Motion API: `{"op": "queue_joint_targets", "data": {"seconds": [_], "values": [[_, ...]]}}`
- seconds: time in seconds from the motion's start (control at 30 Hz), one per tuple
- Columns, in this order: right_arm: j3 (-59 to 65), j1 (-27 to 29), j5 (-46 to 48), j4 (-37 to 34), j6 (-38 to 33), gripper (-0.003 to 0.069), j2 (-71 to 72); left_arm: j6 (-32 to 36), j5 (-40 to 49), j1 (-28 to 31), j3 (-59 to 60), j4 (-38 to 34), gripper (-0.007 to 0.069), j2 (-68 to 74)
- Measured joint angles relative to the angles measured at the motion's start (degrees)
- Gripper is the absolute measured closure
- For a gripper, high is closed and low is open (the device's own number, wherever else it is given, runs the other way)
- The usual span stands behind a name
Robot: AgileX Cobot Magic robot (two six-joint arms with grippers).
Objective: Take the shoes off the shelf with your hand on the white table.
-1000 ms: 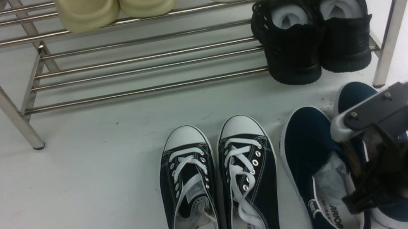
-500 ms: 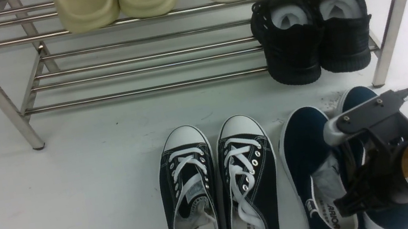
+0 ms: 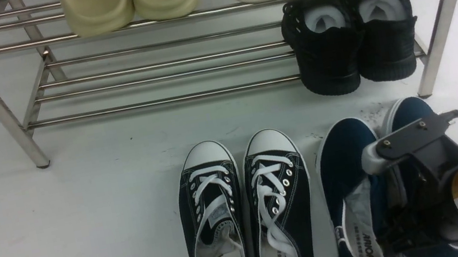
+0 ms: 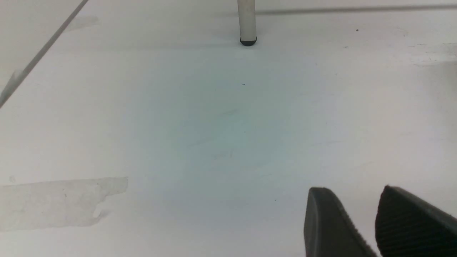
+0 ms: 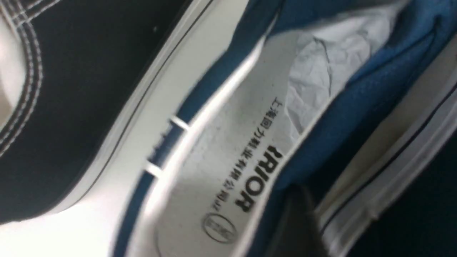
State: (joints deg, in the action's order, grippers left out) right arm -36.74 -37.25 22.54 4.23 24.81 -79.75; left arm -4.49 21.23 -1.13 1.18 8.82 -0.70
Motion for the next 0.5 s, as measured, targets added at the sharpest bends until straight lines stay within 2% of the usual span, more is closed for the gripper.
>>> {"op": "queue_joint_targets", "data": {"seconds": [0.07, 0.2, 0.33, 0.5], "values": [[-0.29, -0.06, 2.36, -0.91, -0.12, 0.0032, 1.80, 0.00, 0.00, 0.00, 0.00, 0.02, 0.0383, 0.00], [-1.75, -0.12, 6.40, -1.55, -0.34, -0.0013, 4.75, 0.00, 0.00, 0.00, 0.00, 0.02, 0.0383, 0.00], [-3.92, -0.31, 8.62, -2.05, -1.49, 0.0012, 8.35, 0.00, 0.00, 0.00, 0.00, 0.07, 0.0383, 0.00], [-6.05, -0.47, 15.78, -2.23, -1.94, 0.0134, 12.19, 0.00, 0.00, 0.00, 0.00, 0.07, 0.0383, 0.00]]}}
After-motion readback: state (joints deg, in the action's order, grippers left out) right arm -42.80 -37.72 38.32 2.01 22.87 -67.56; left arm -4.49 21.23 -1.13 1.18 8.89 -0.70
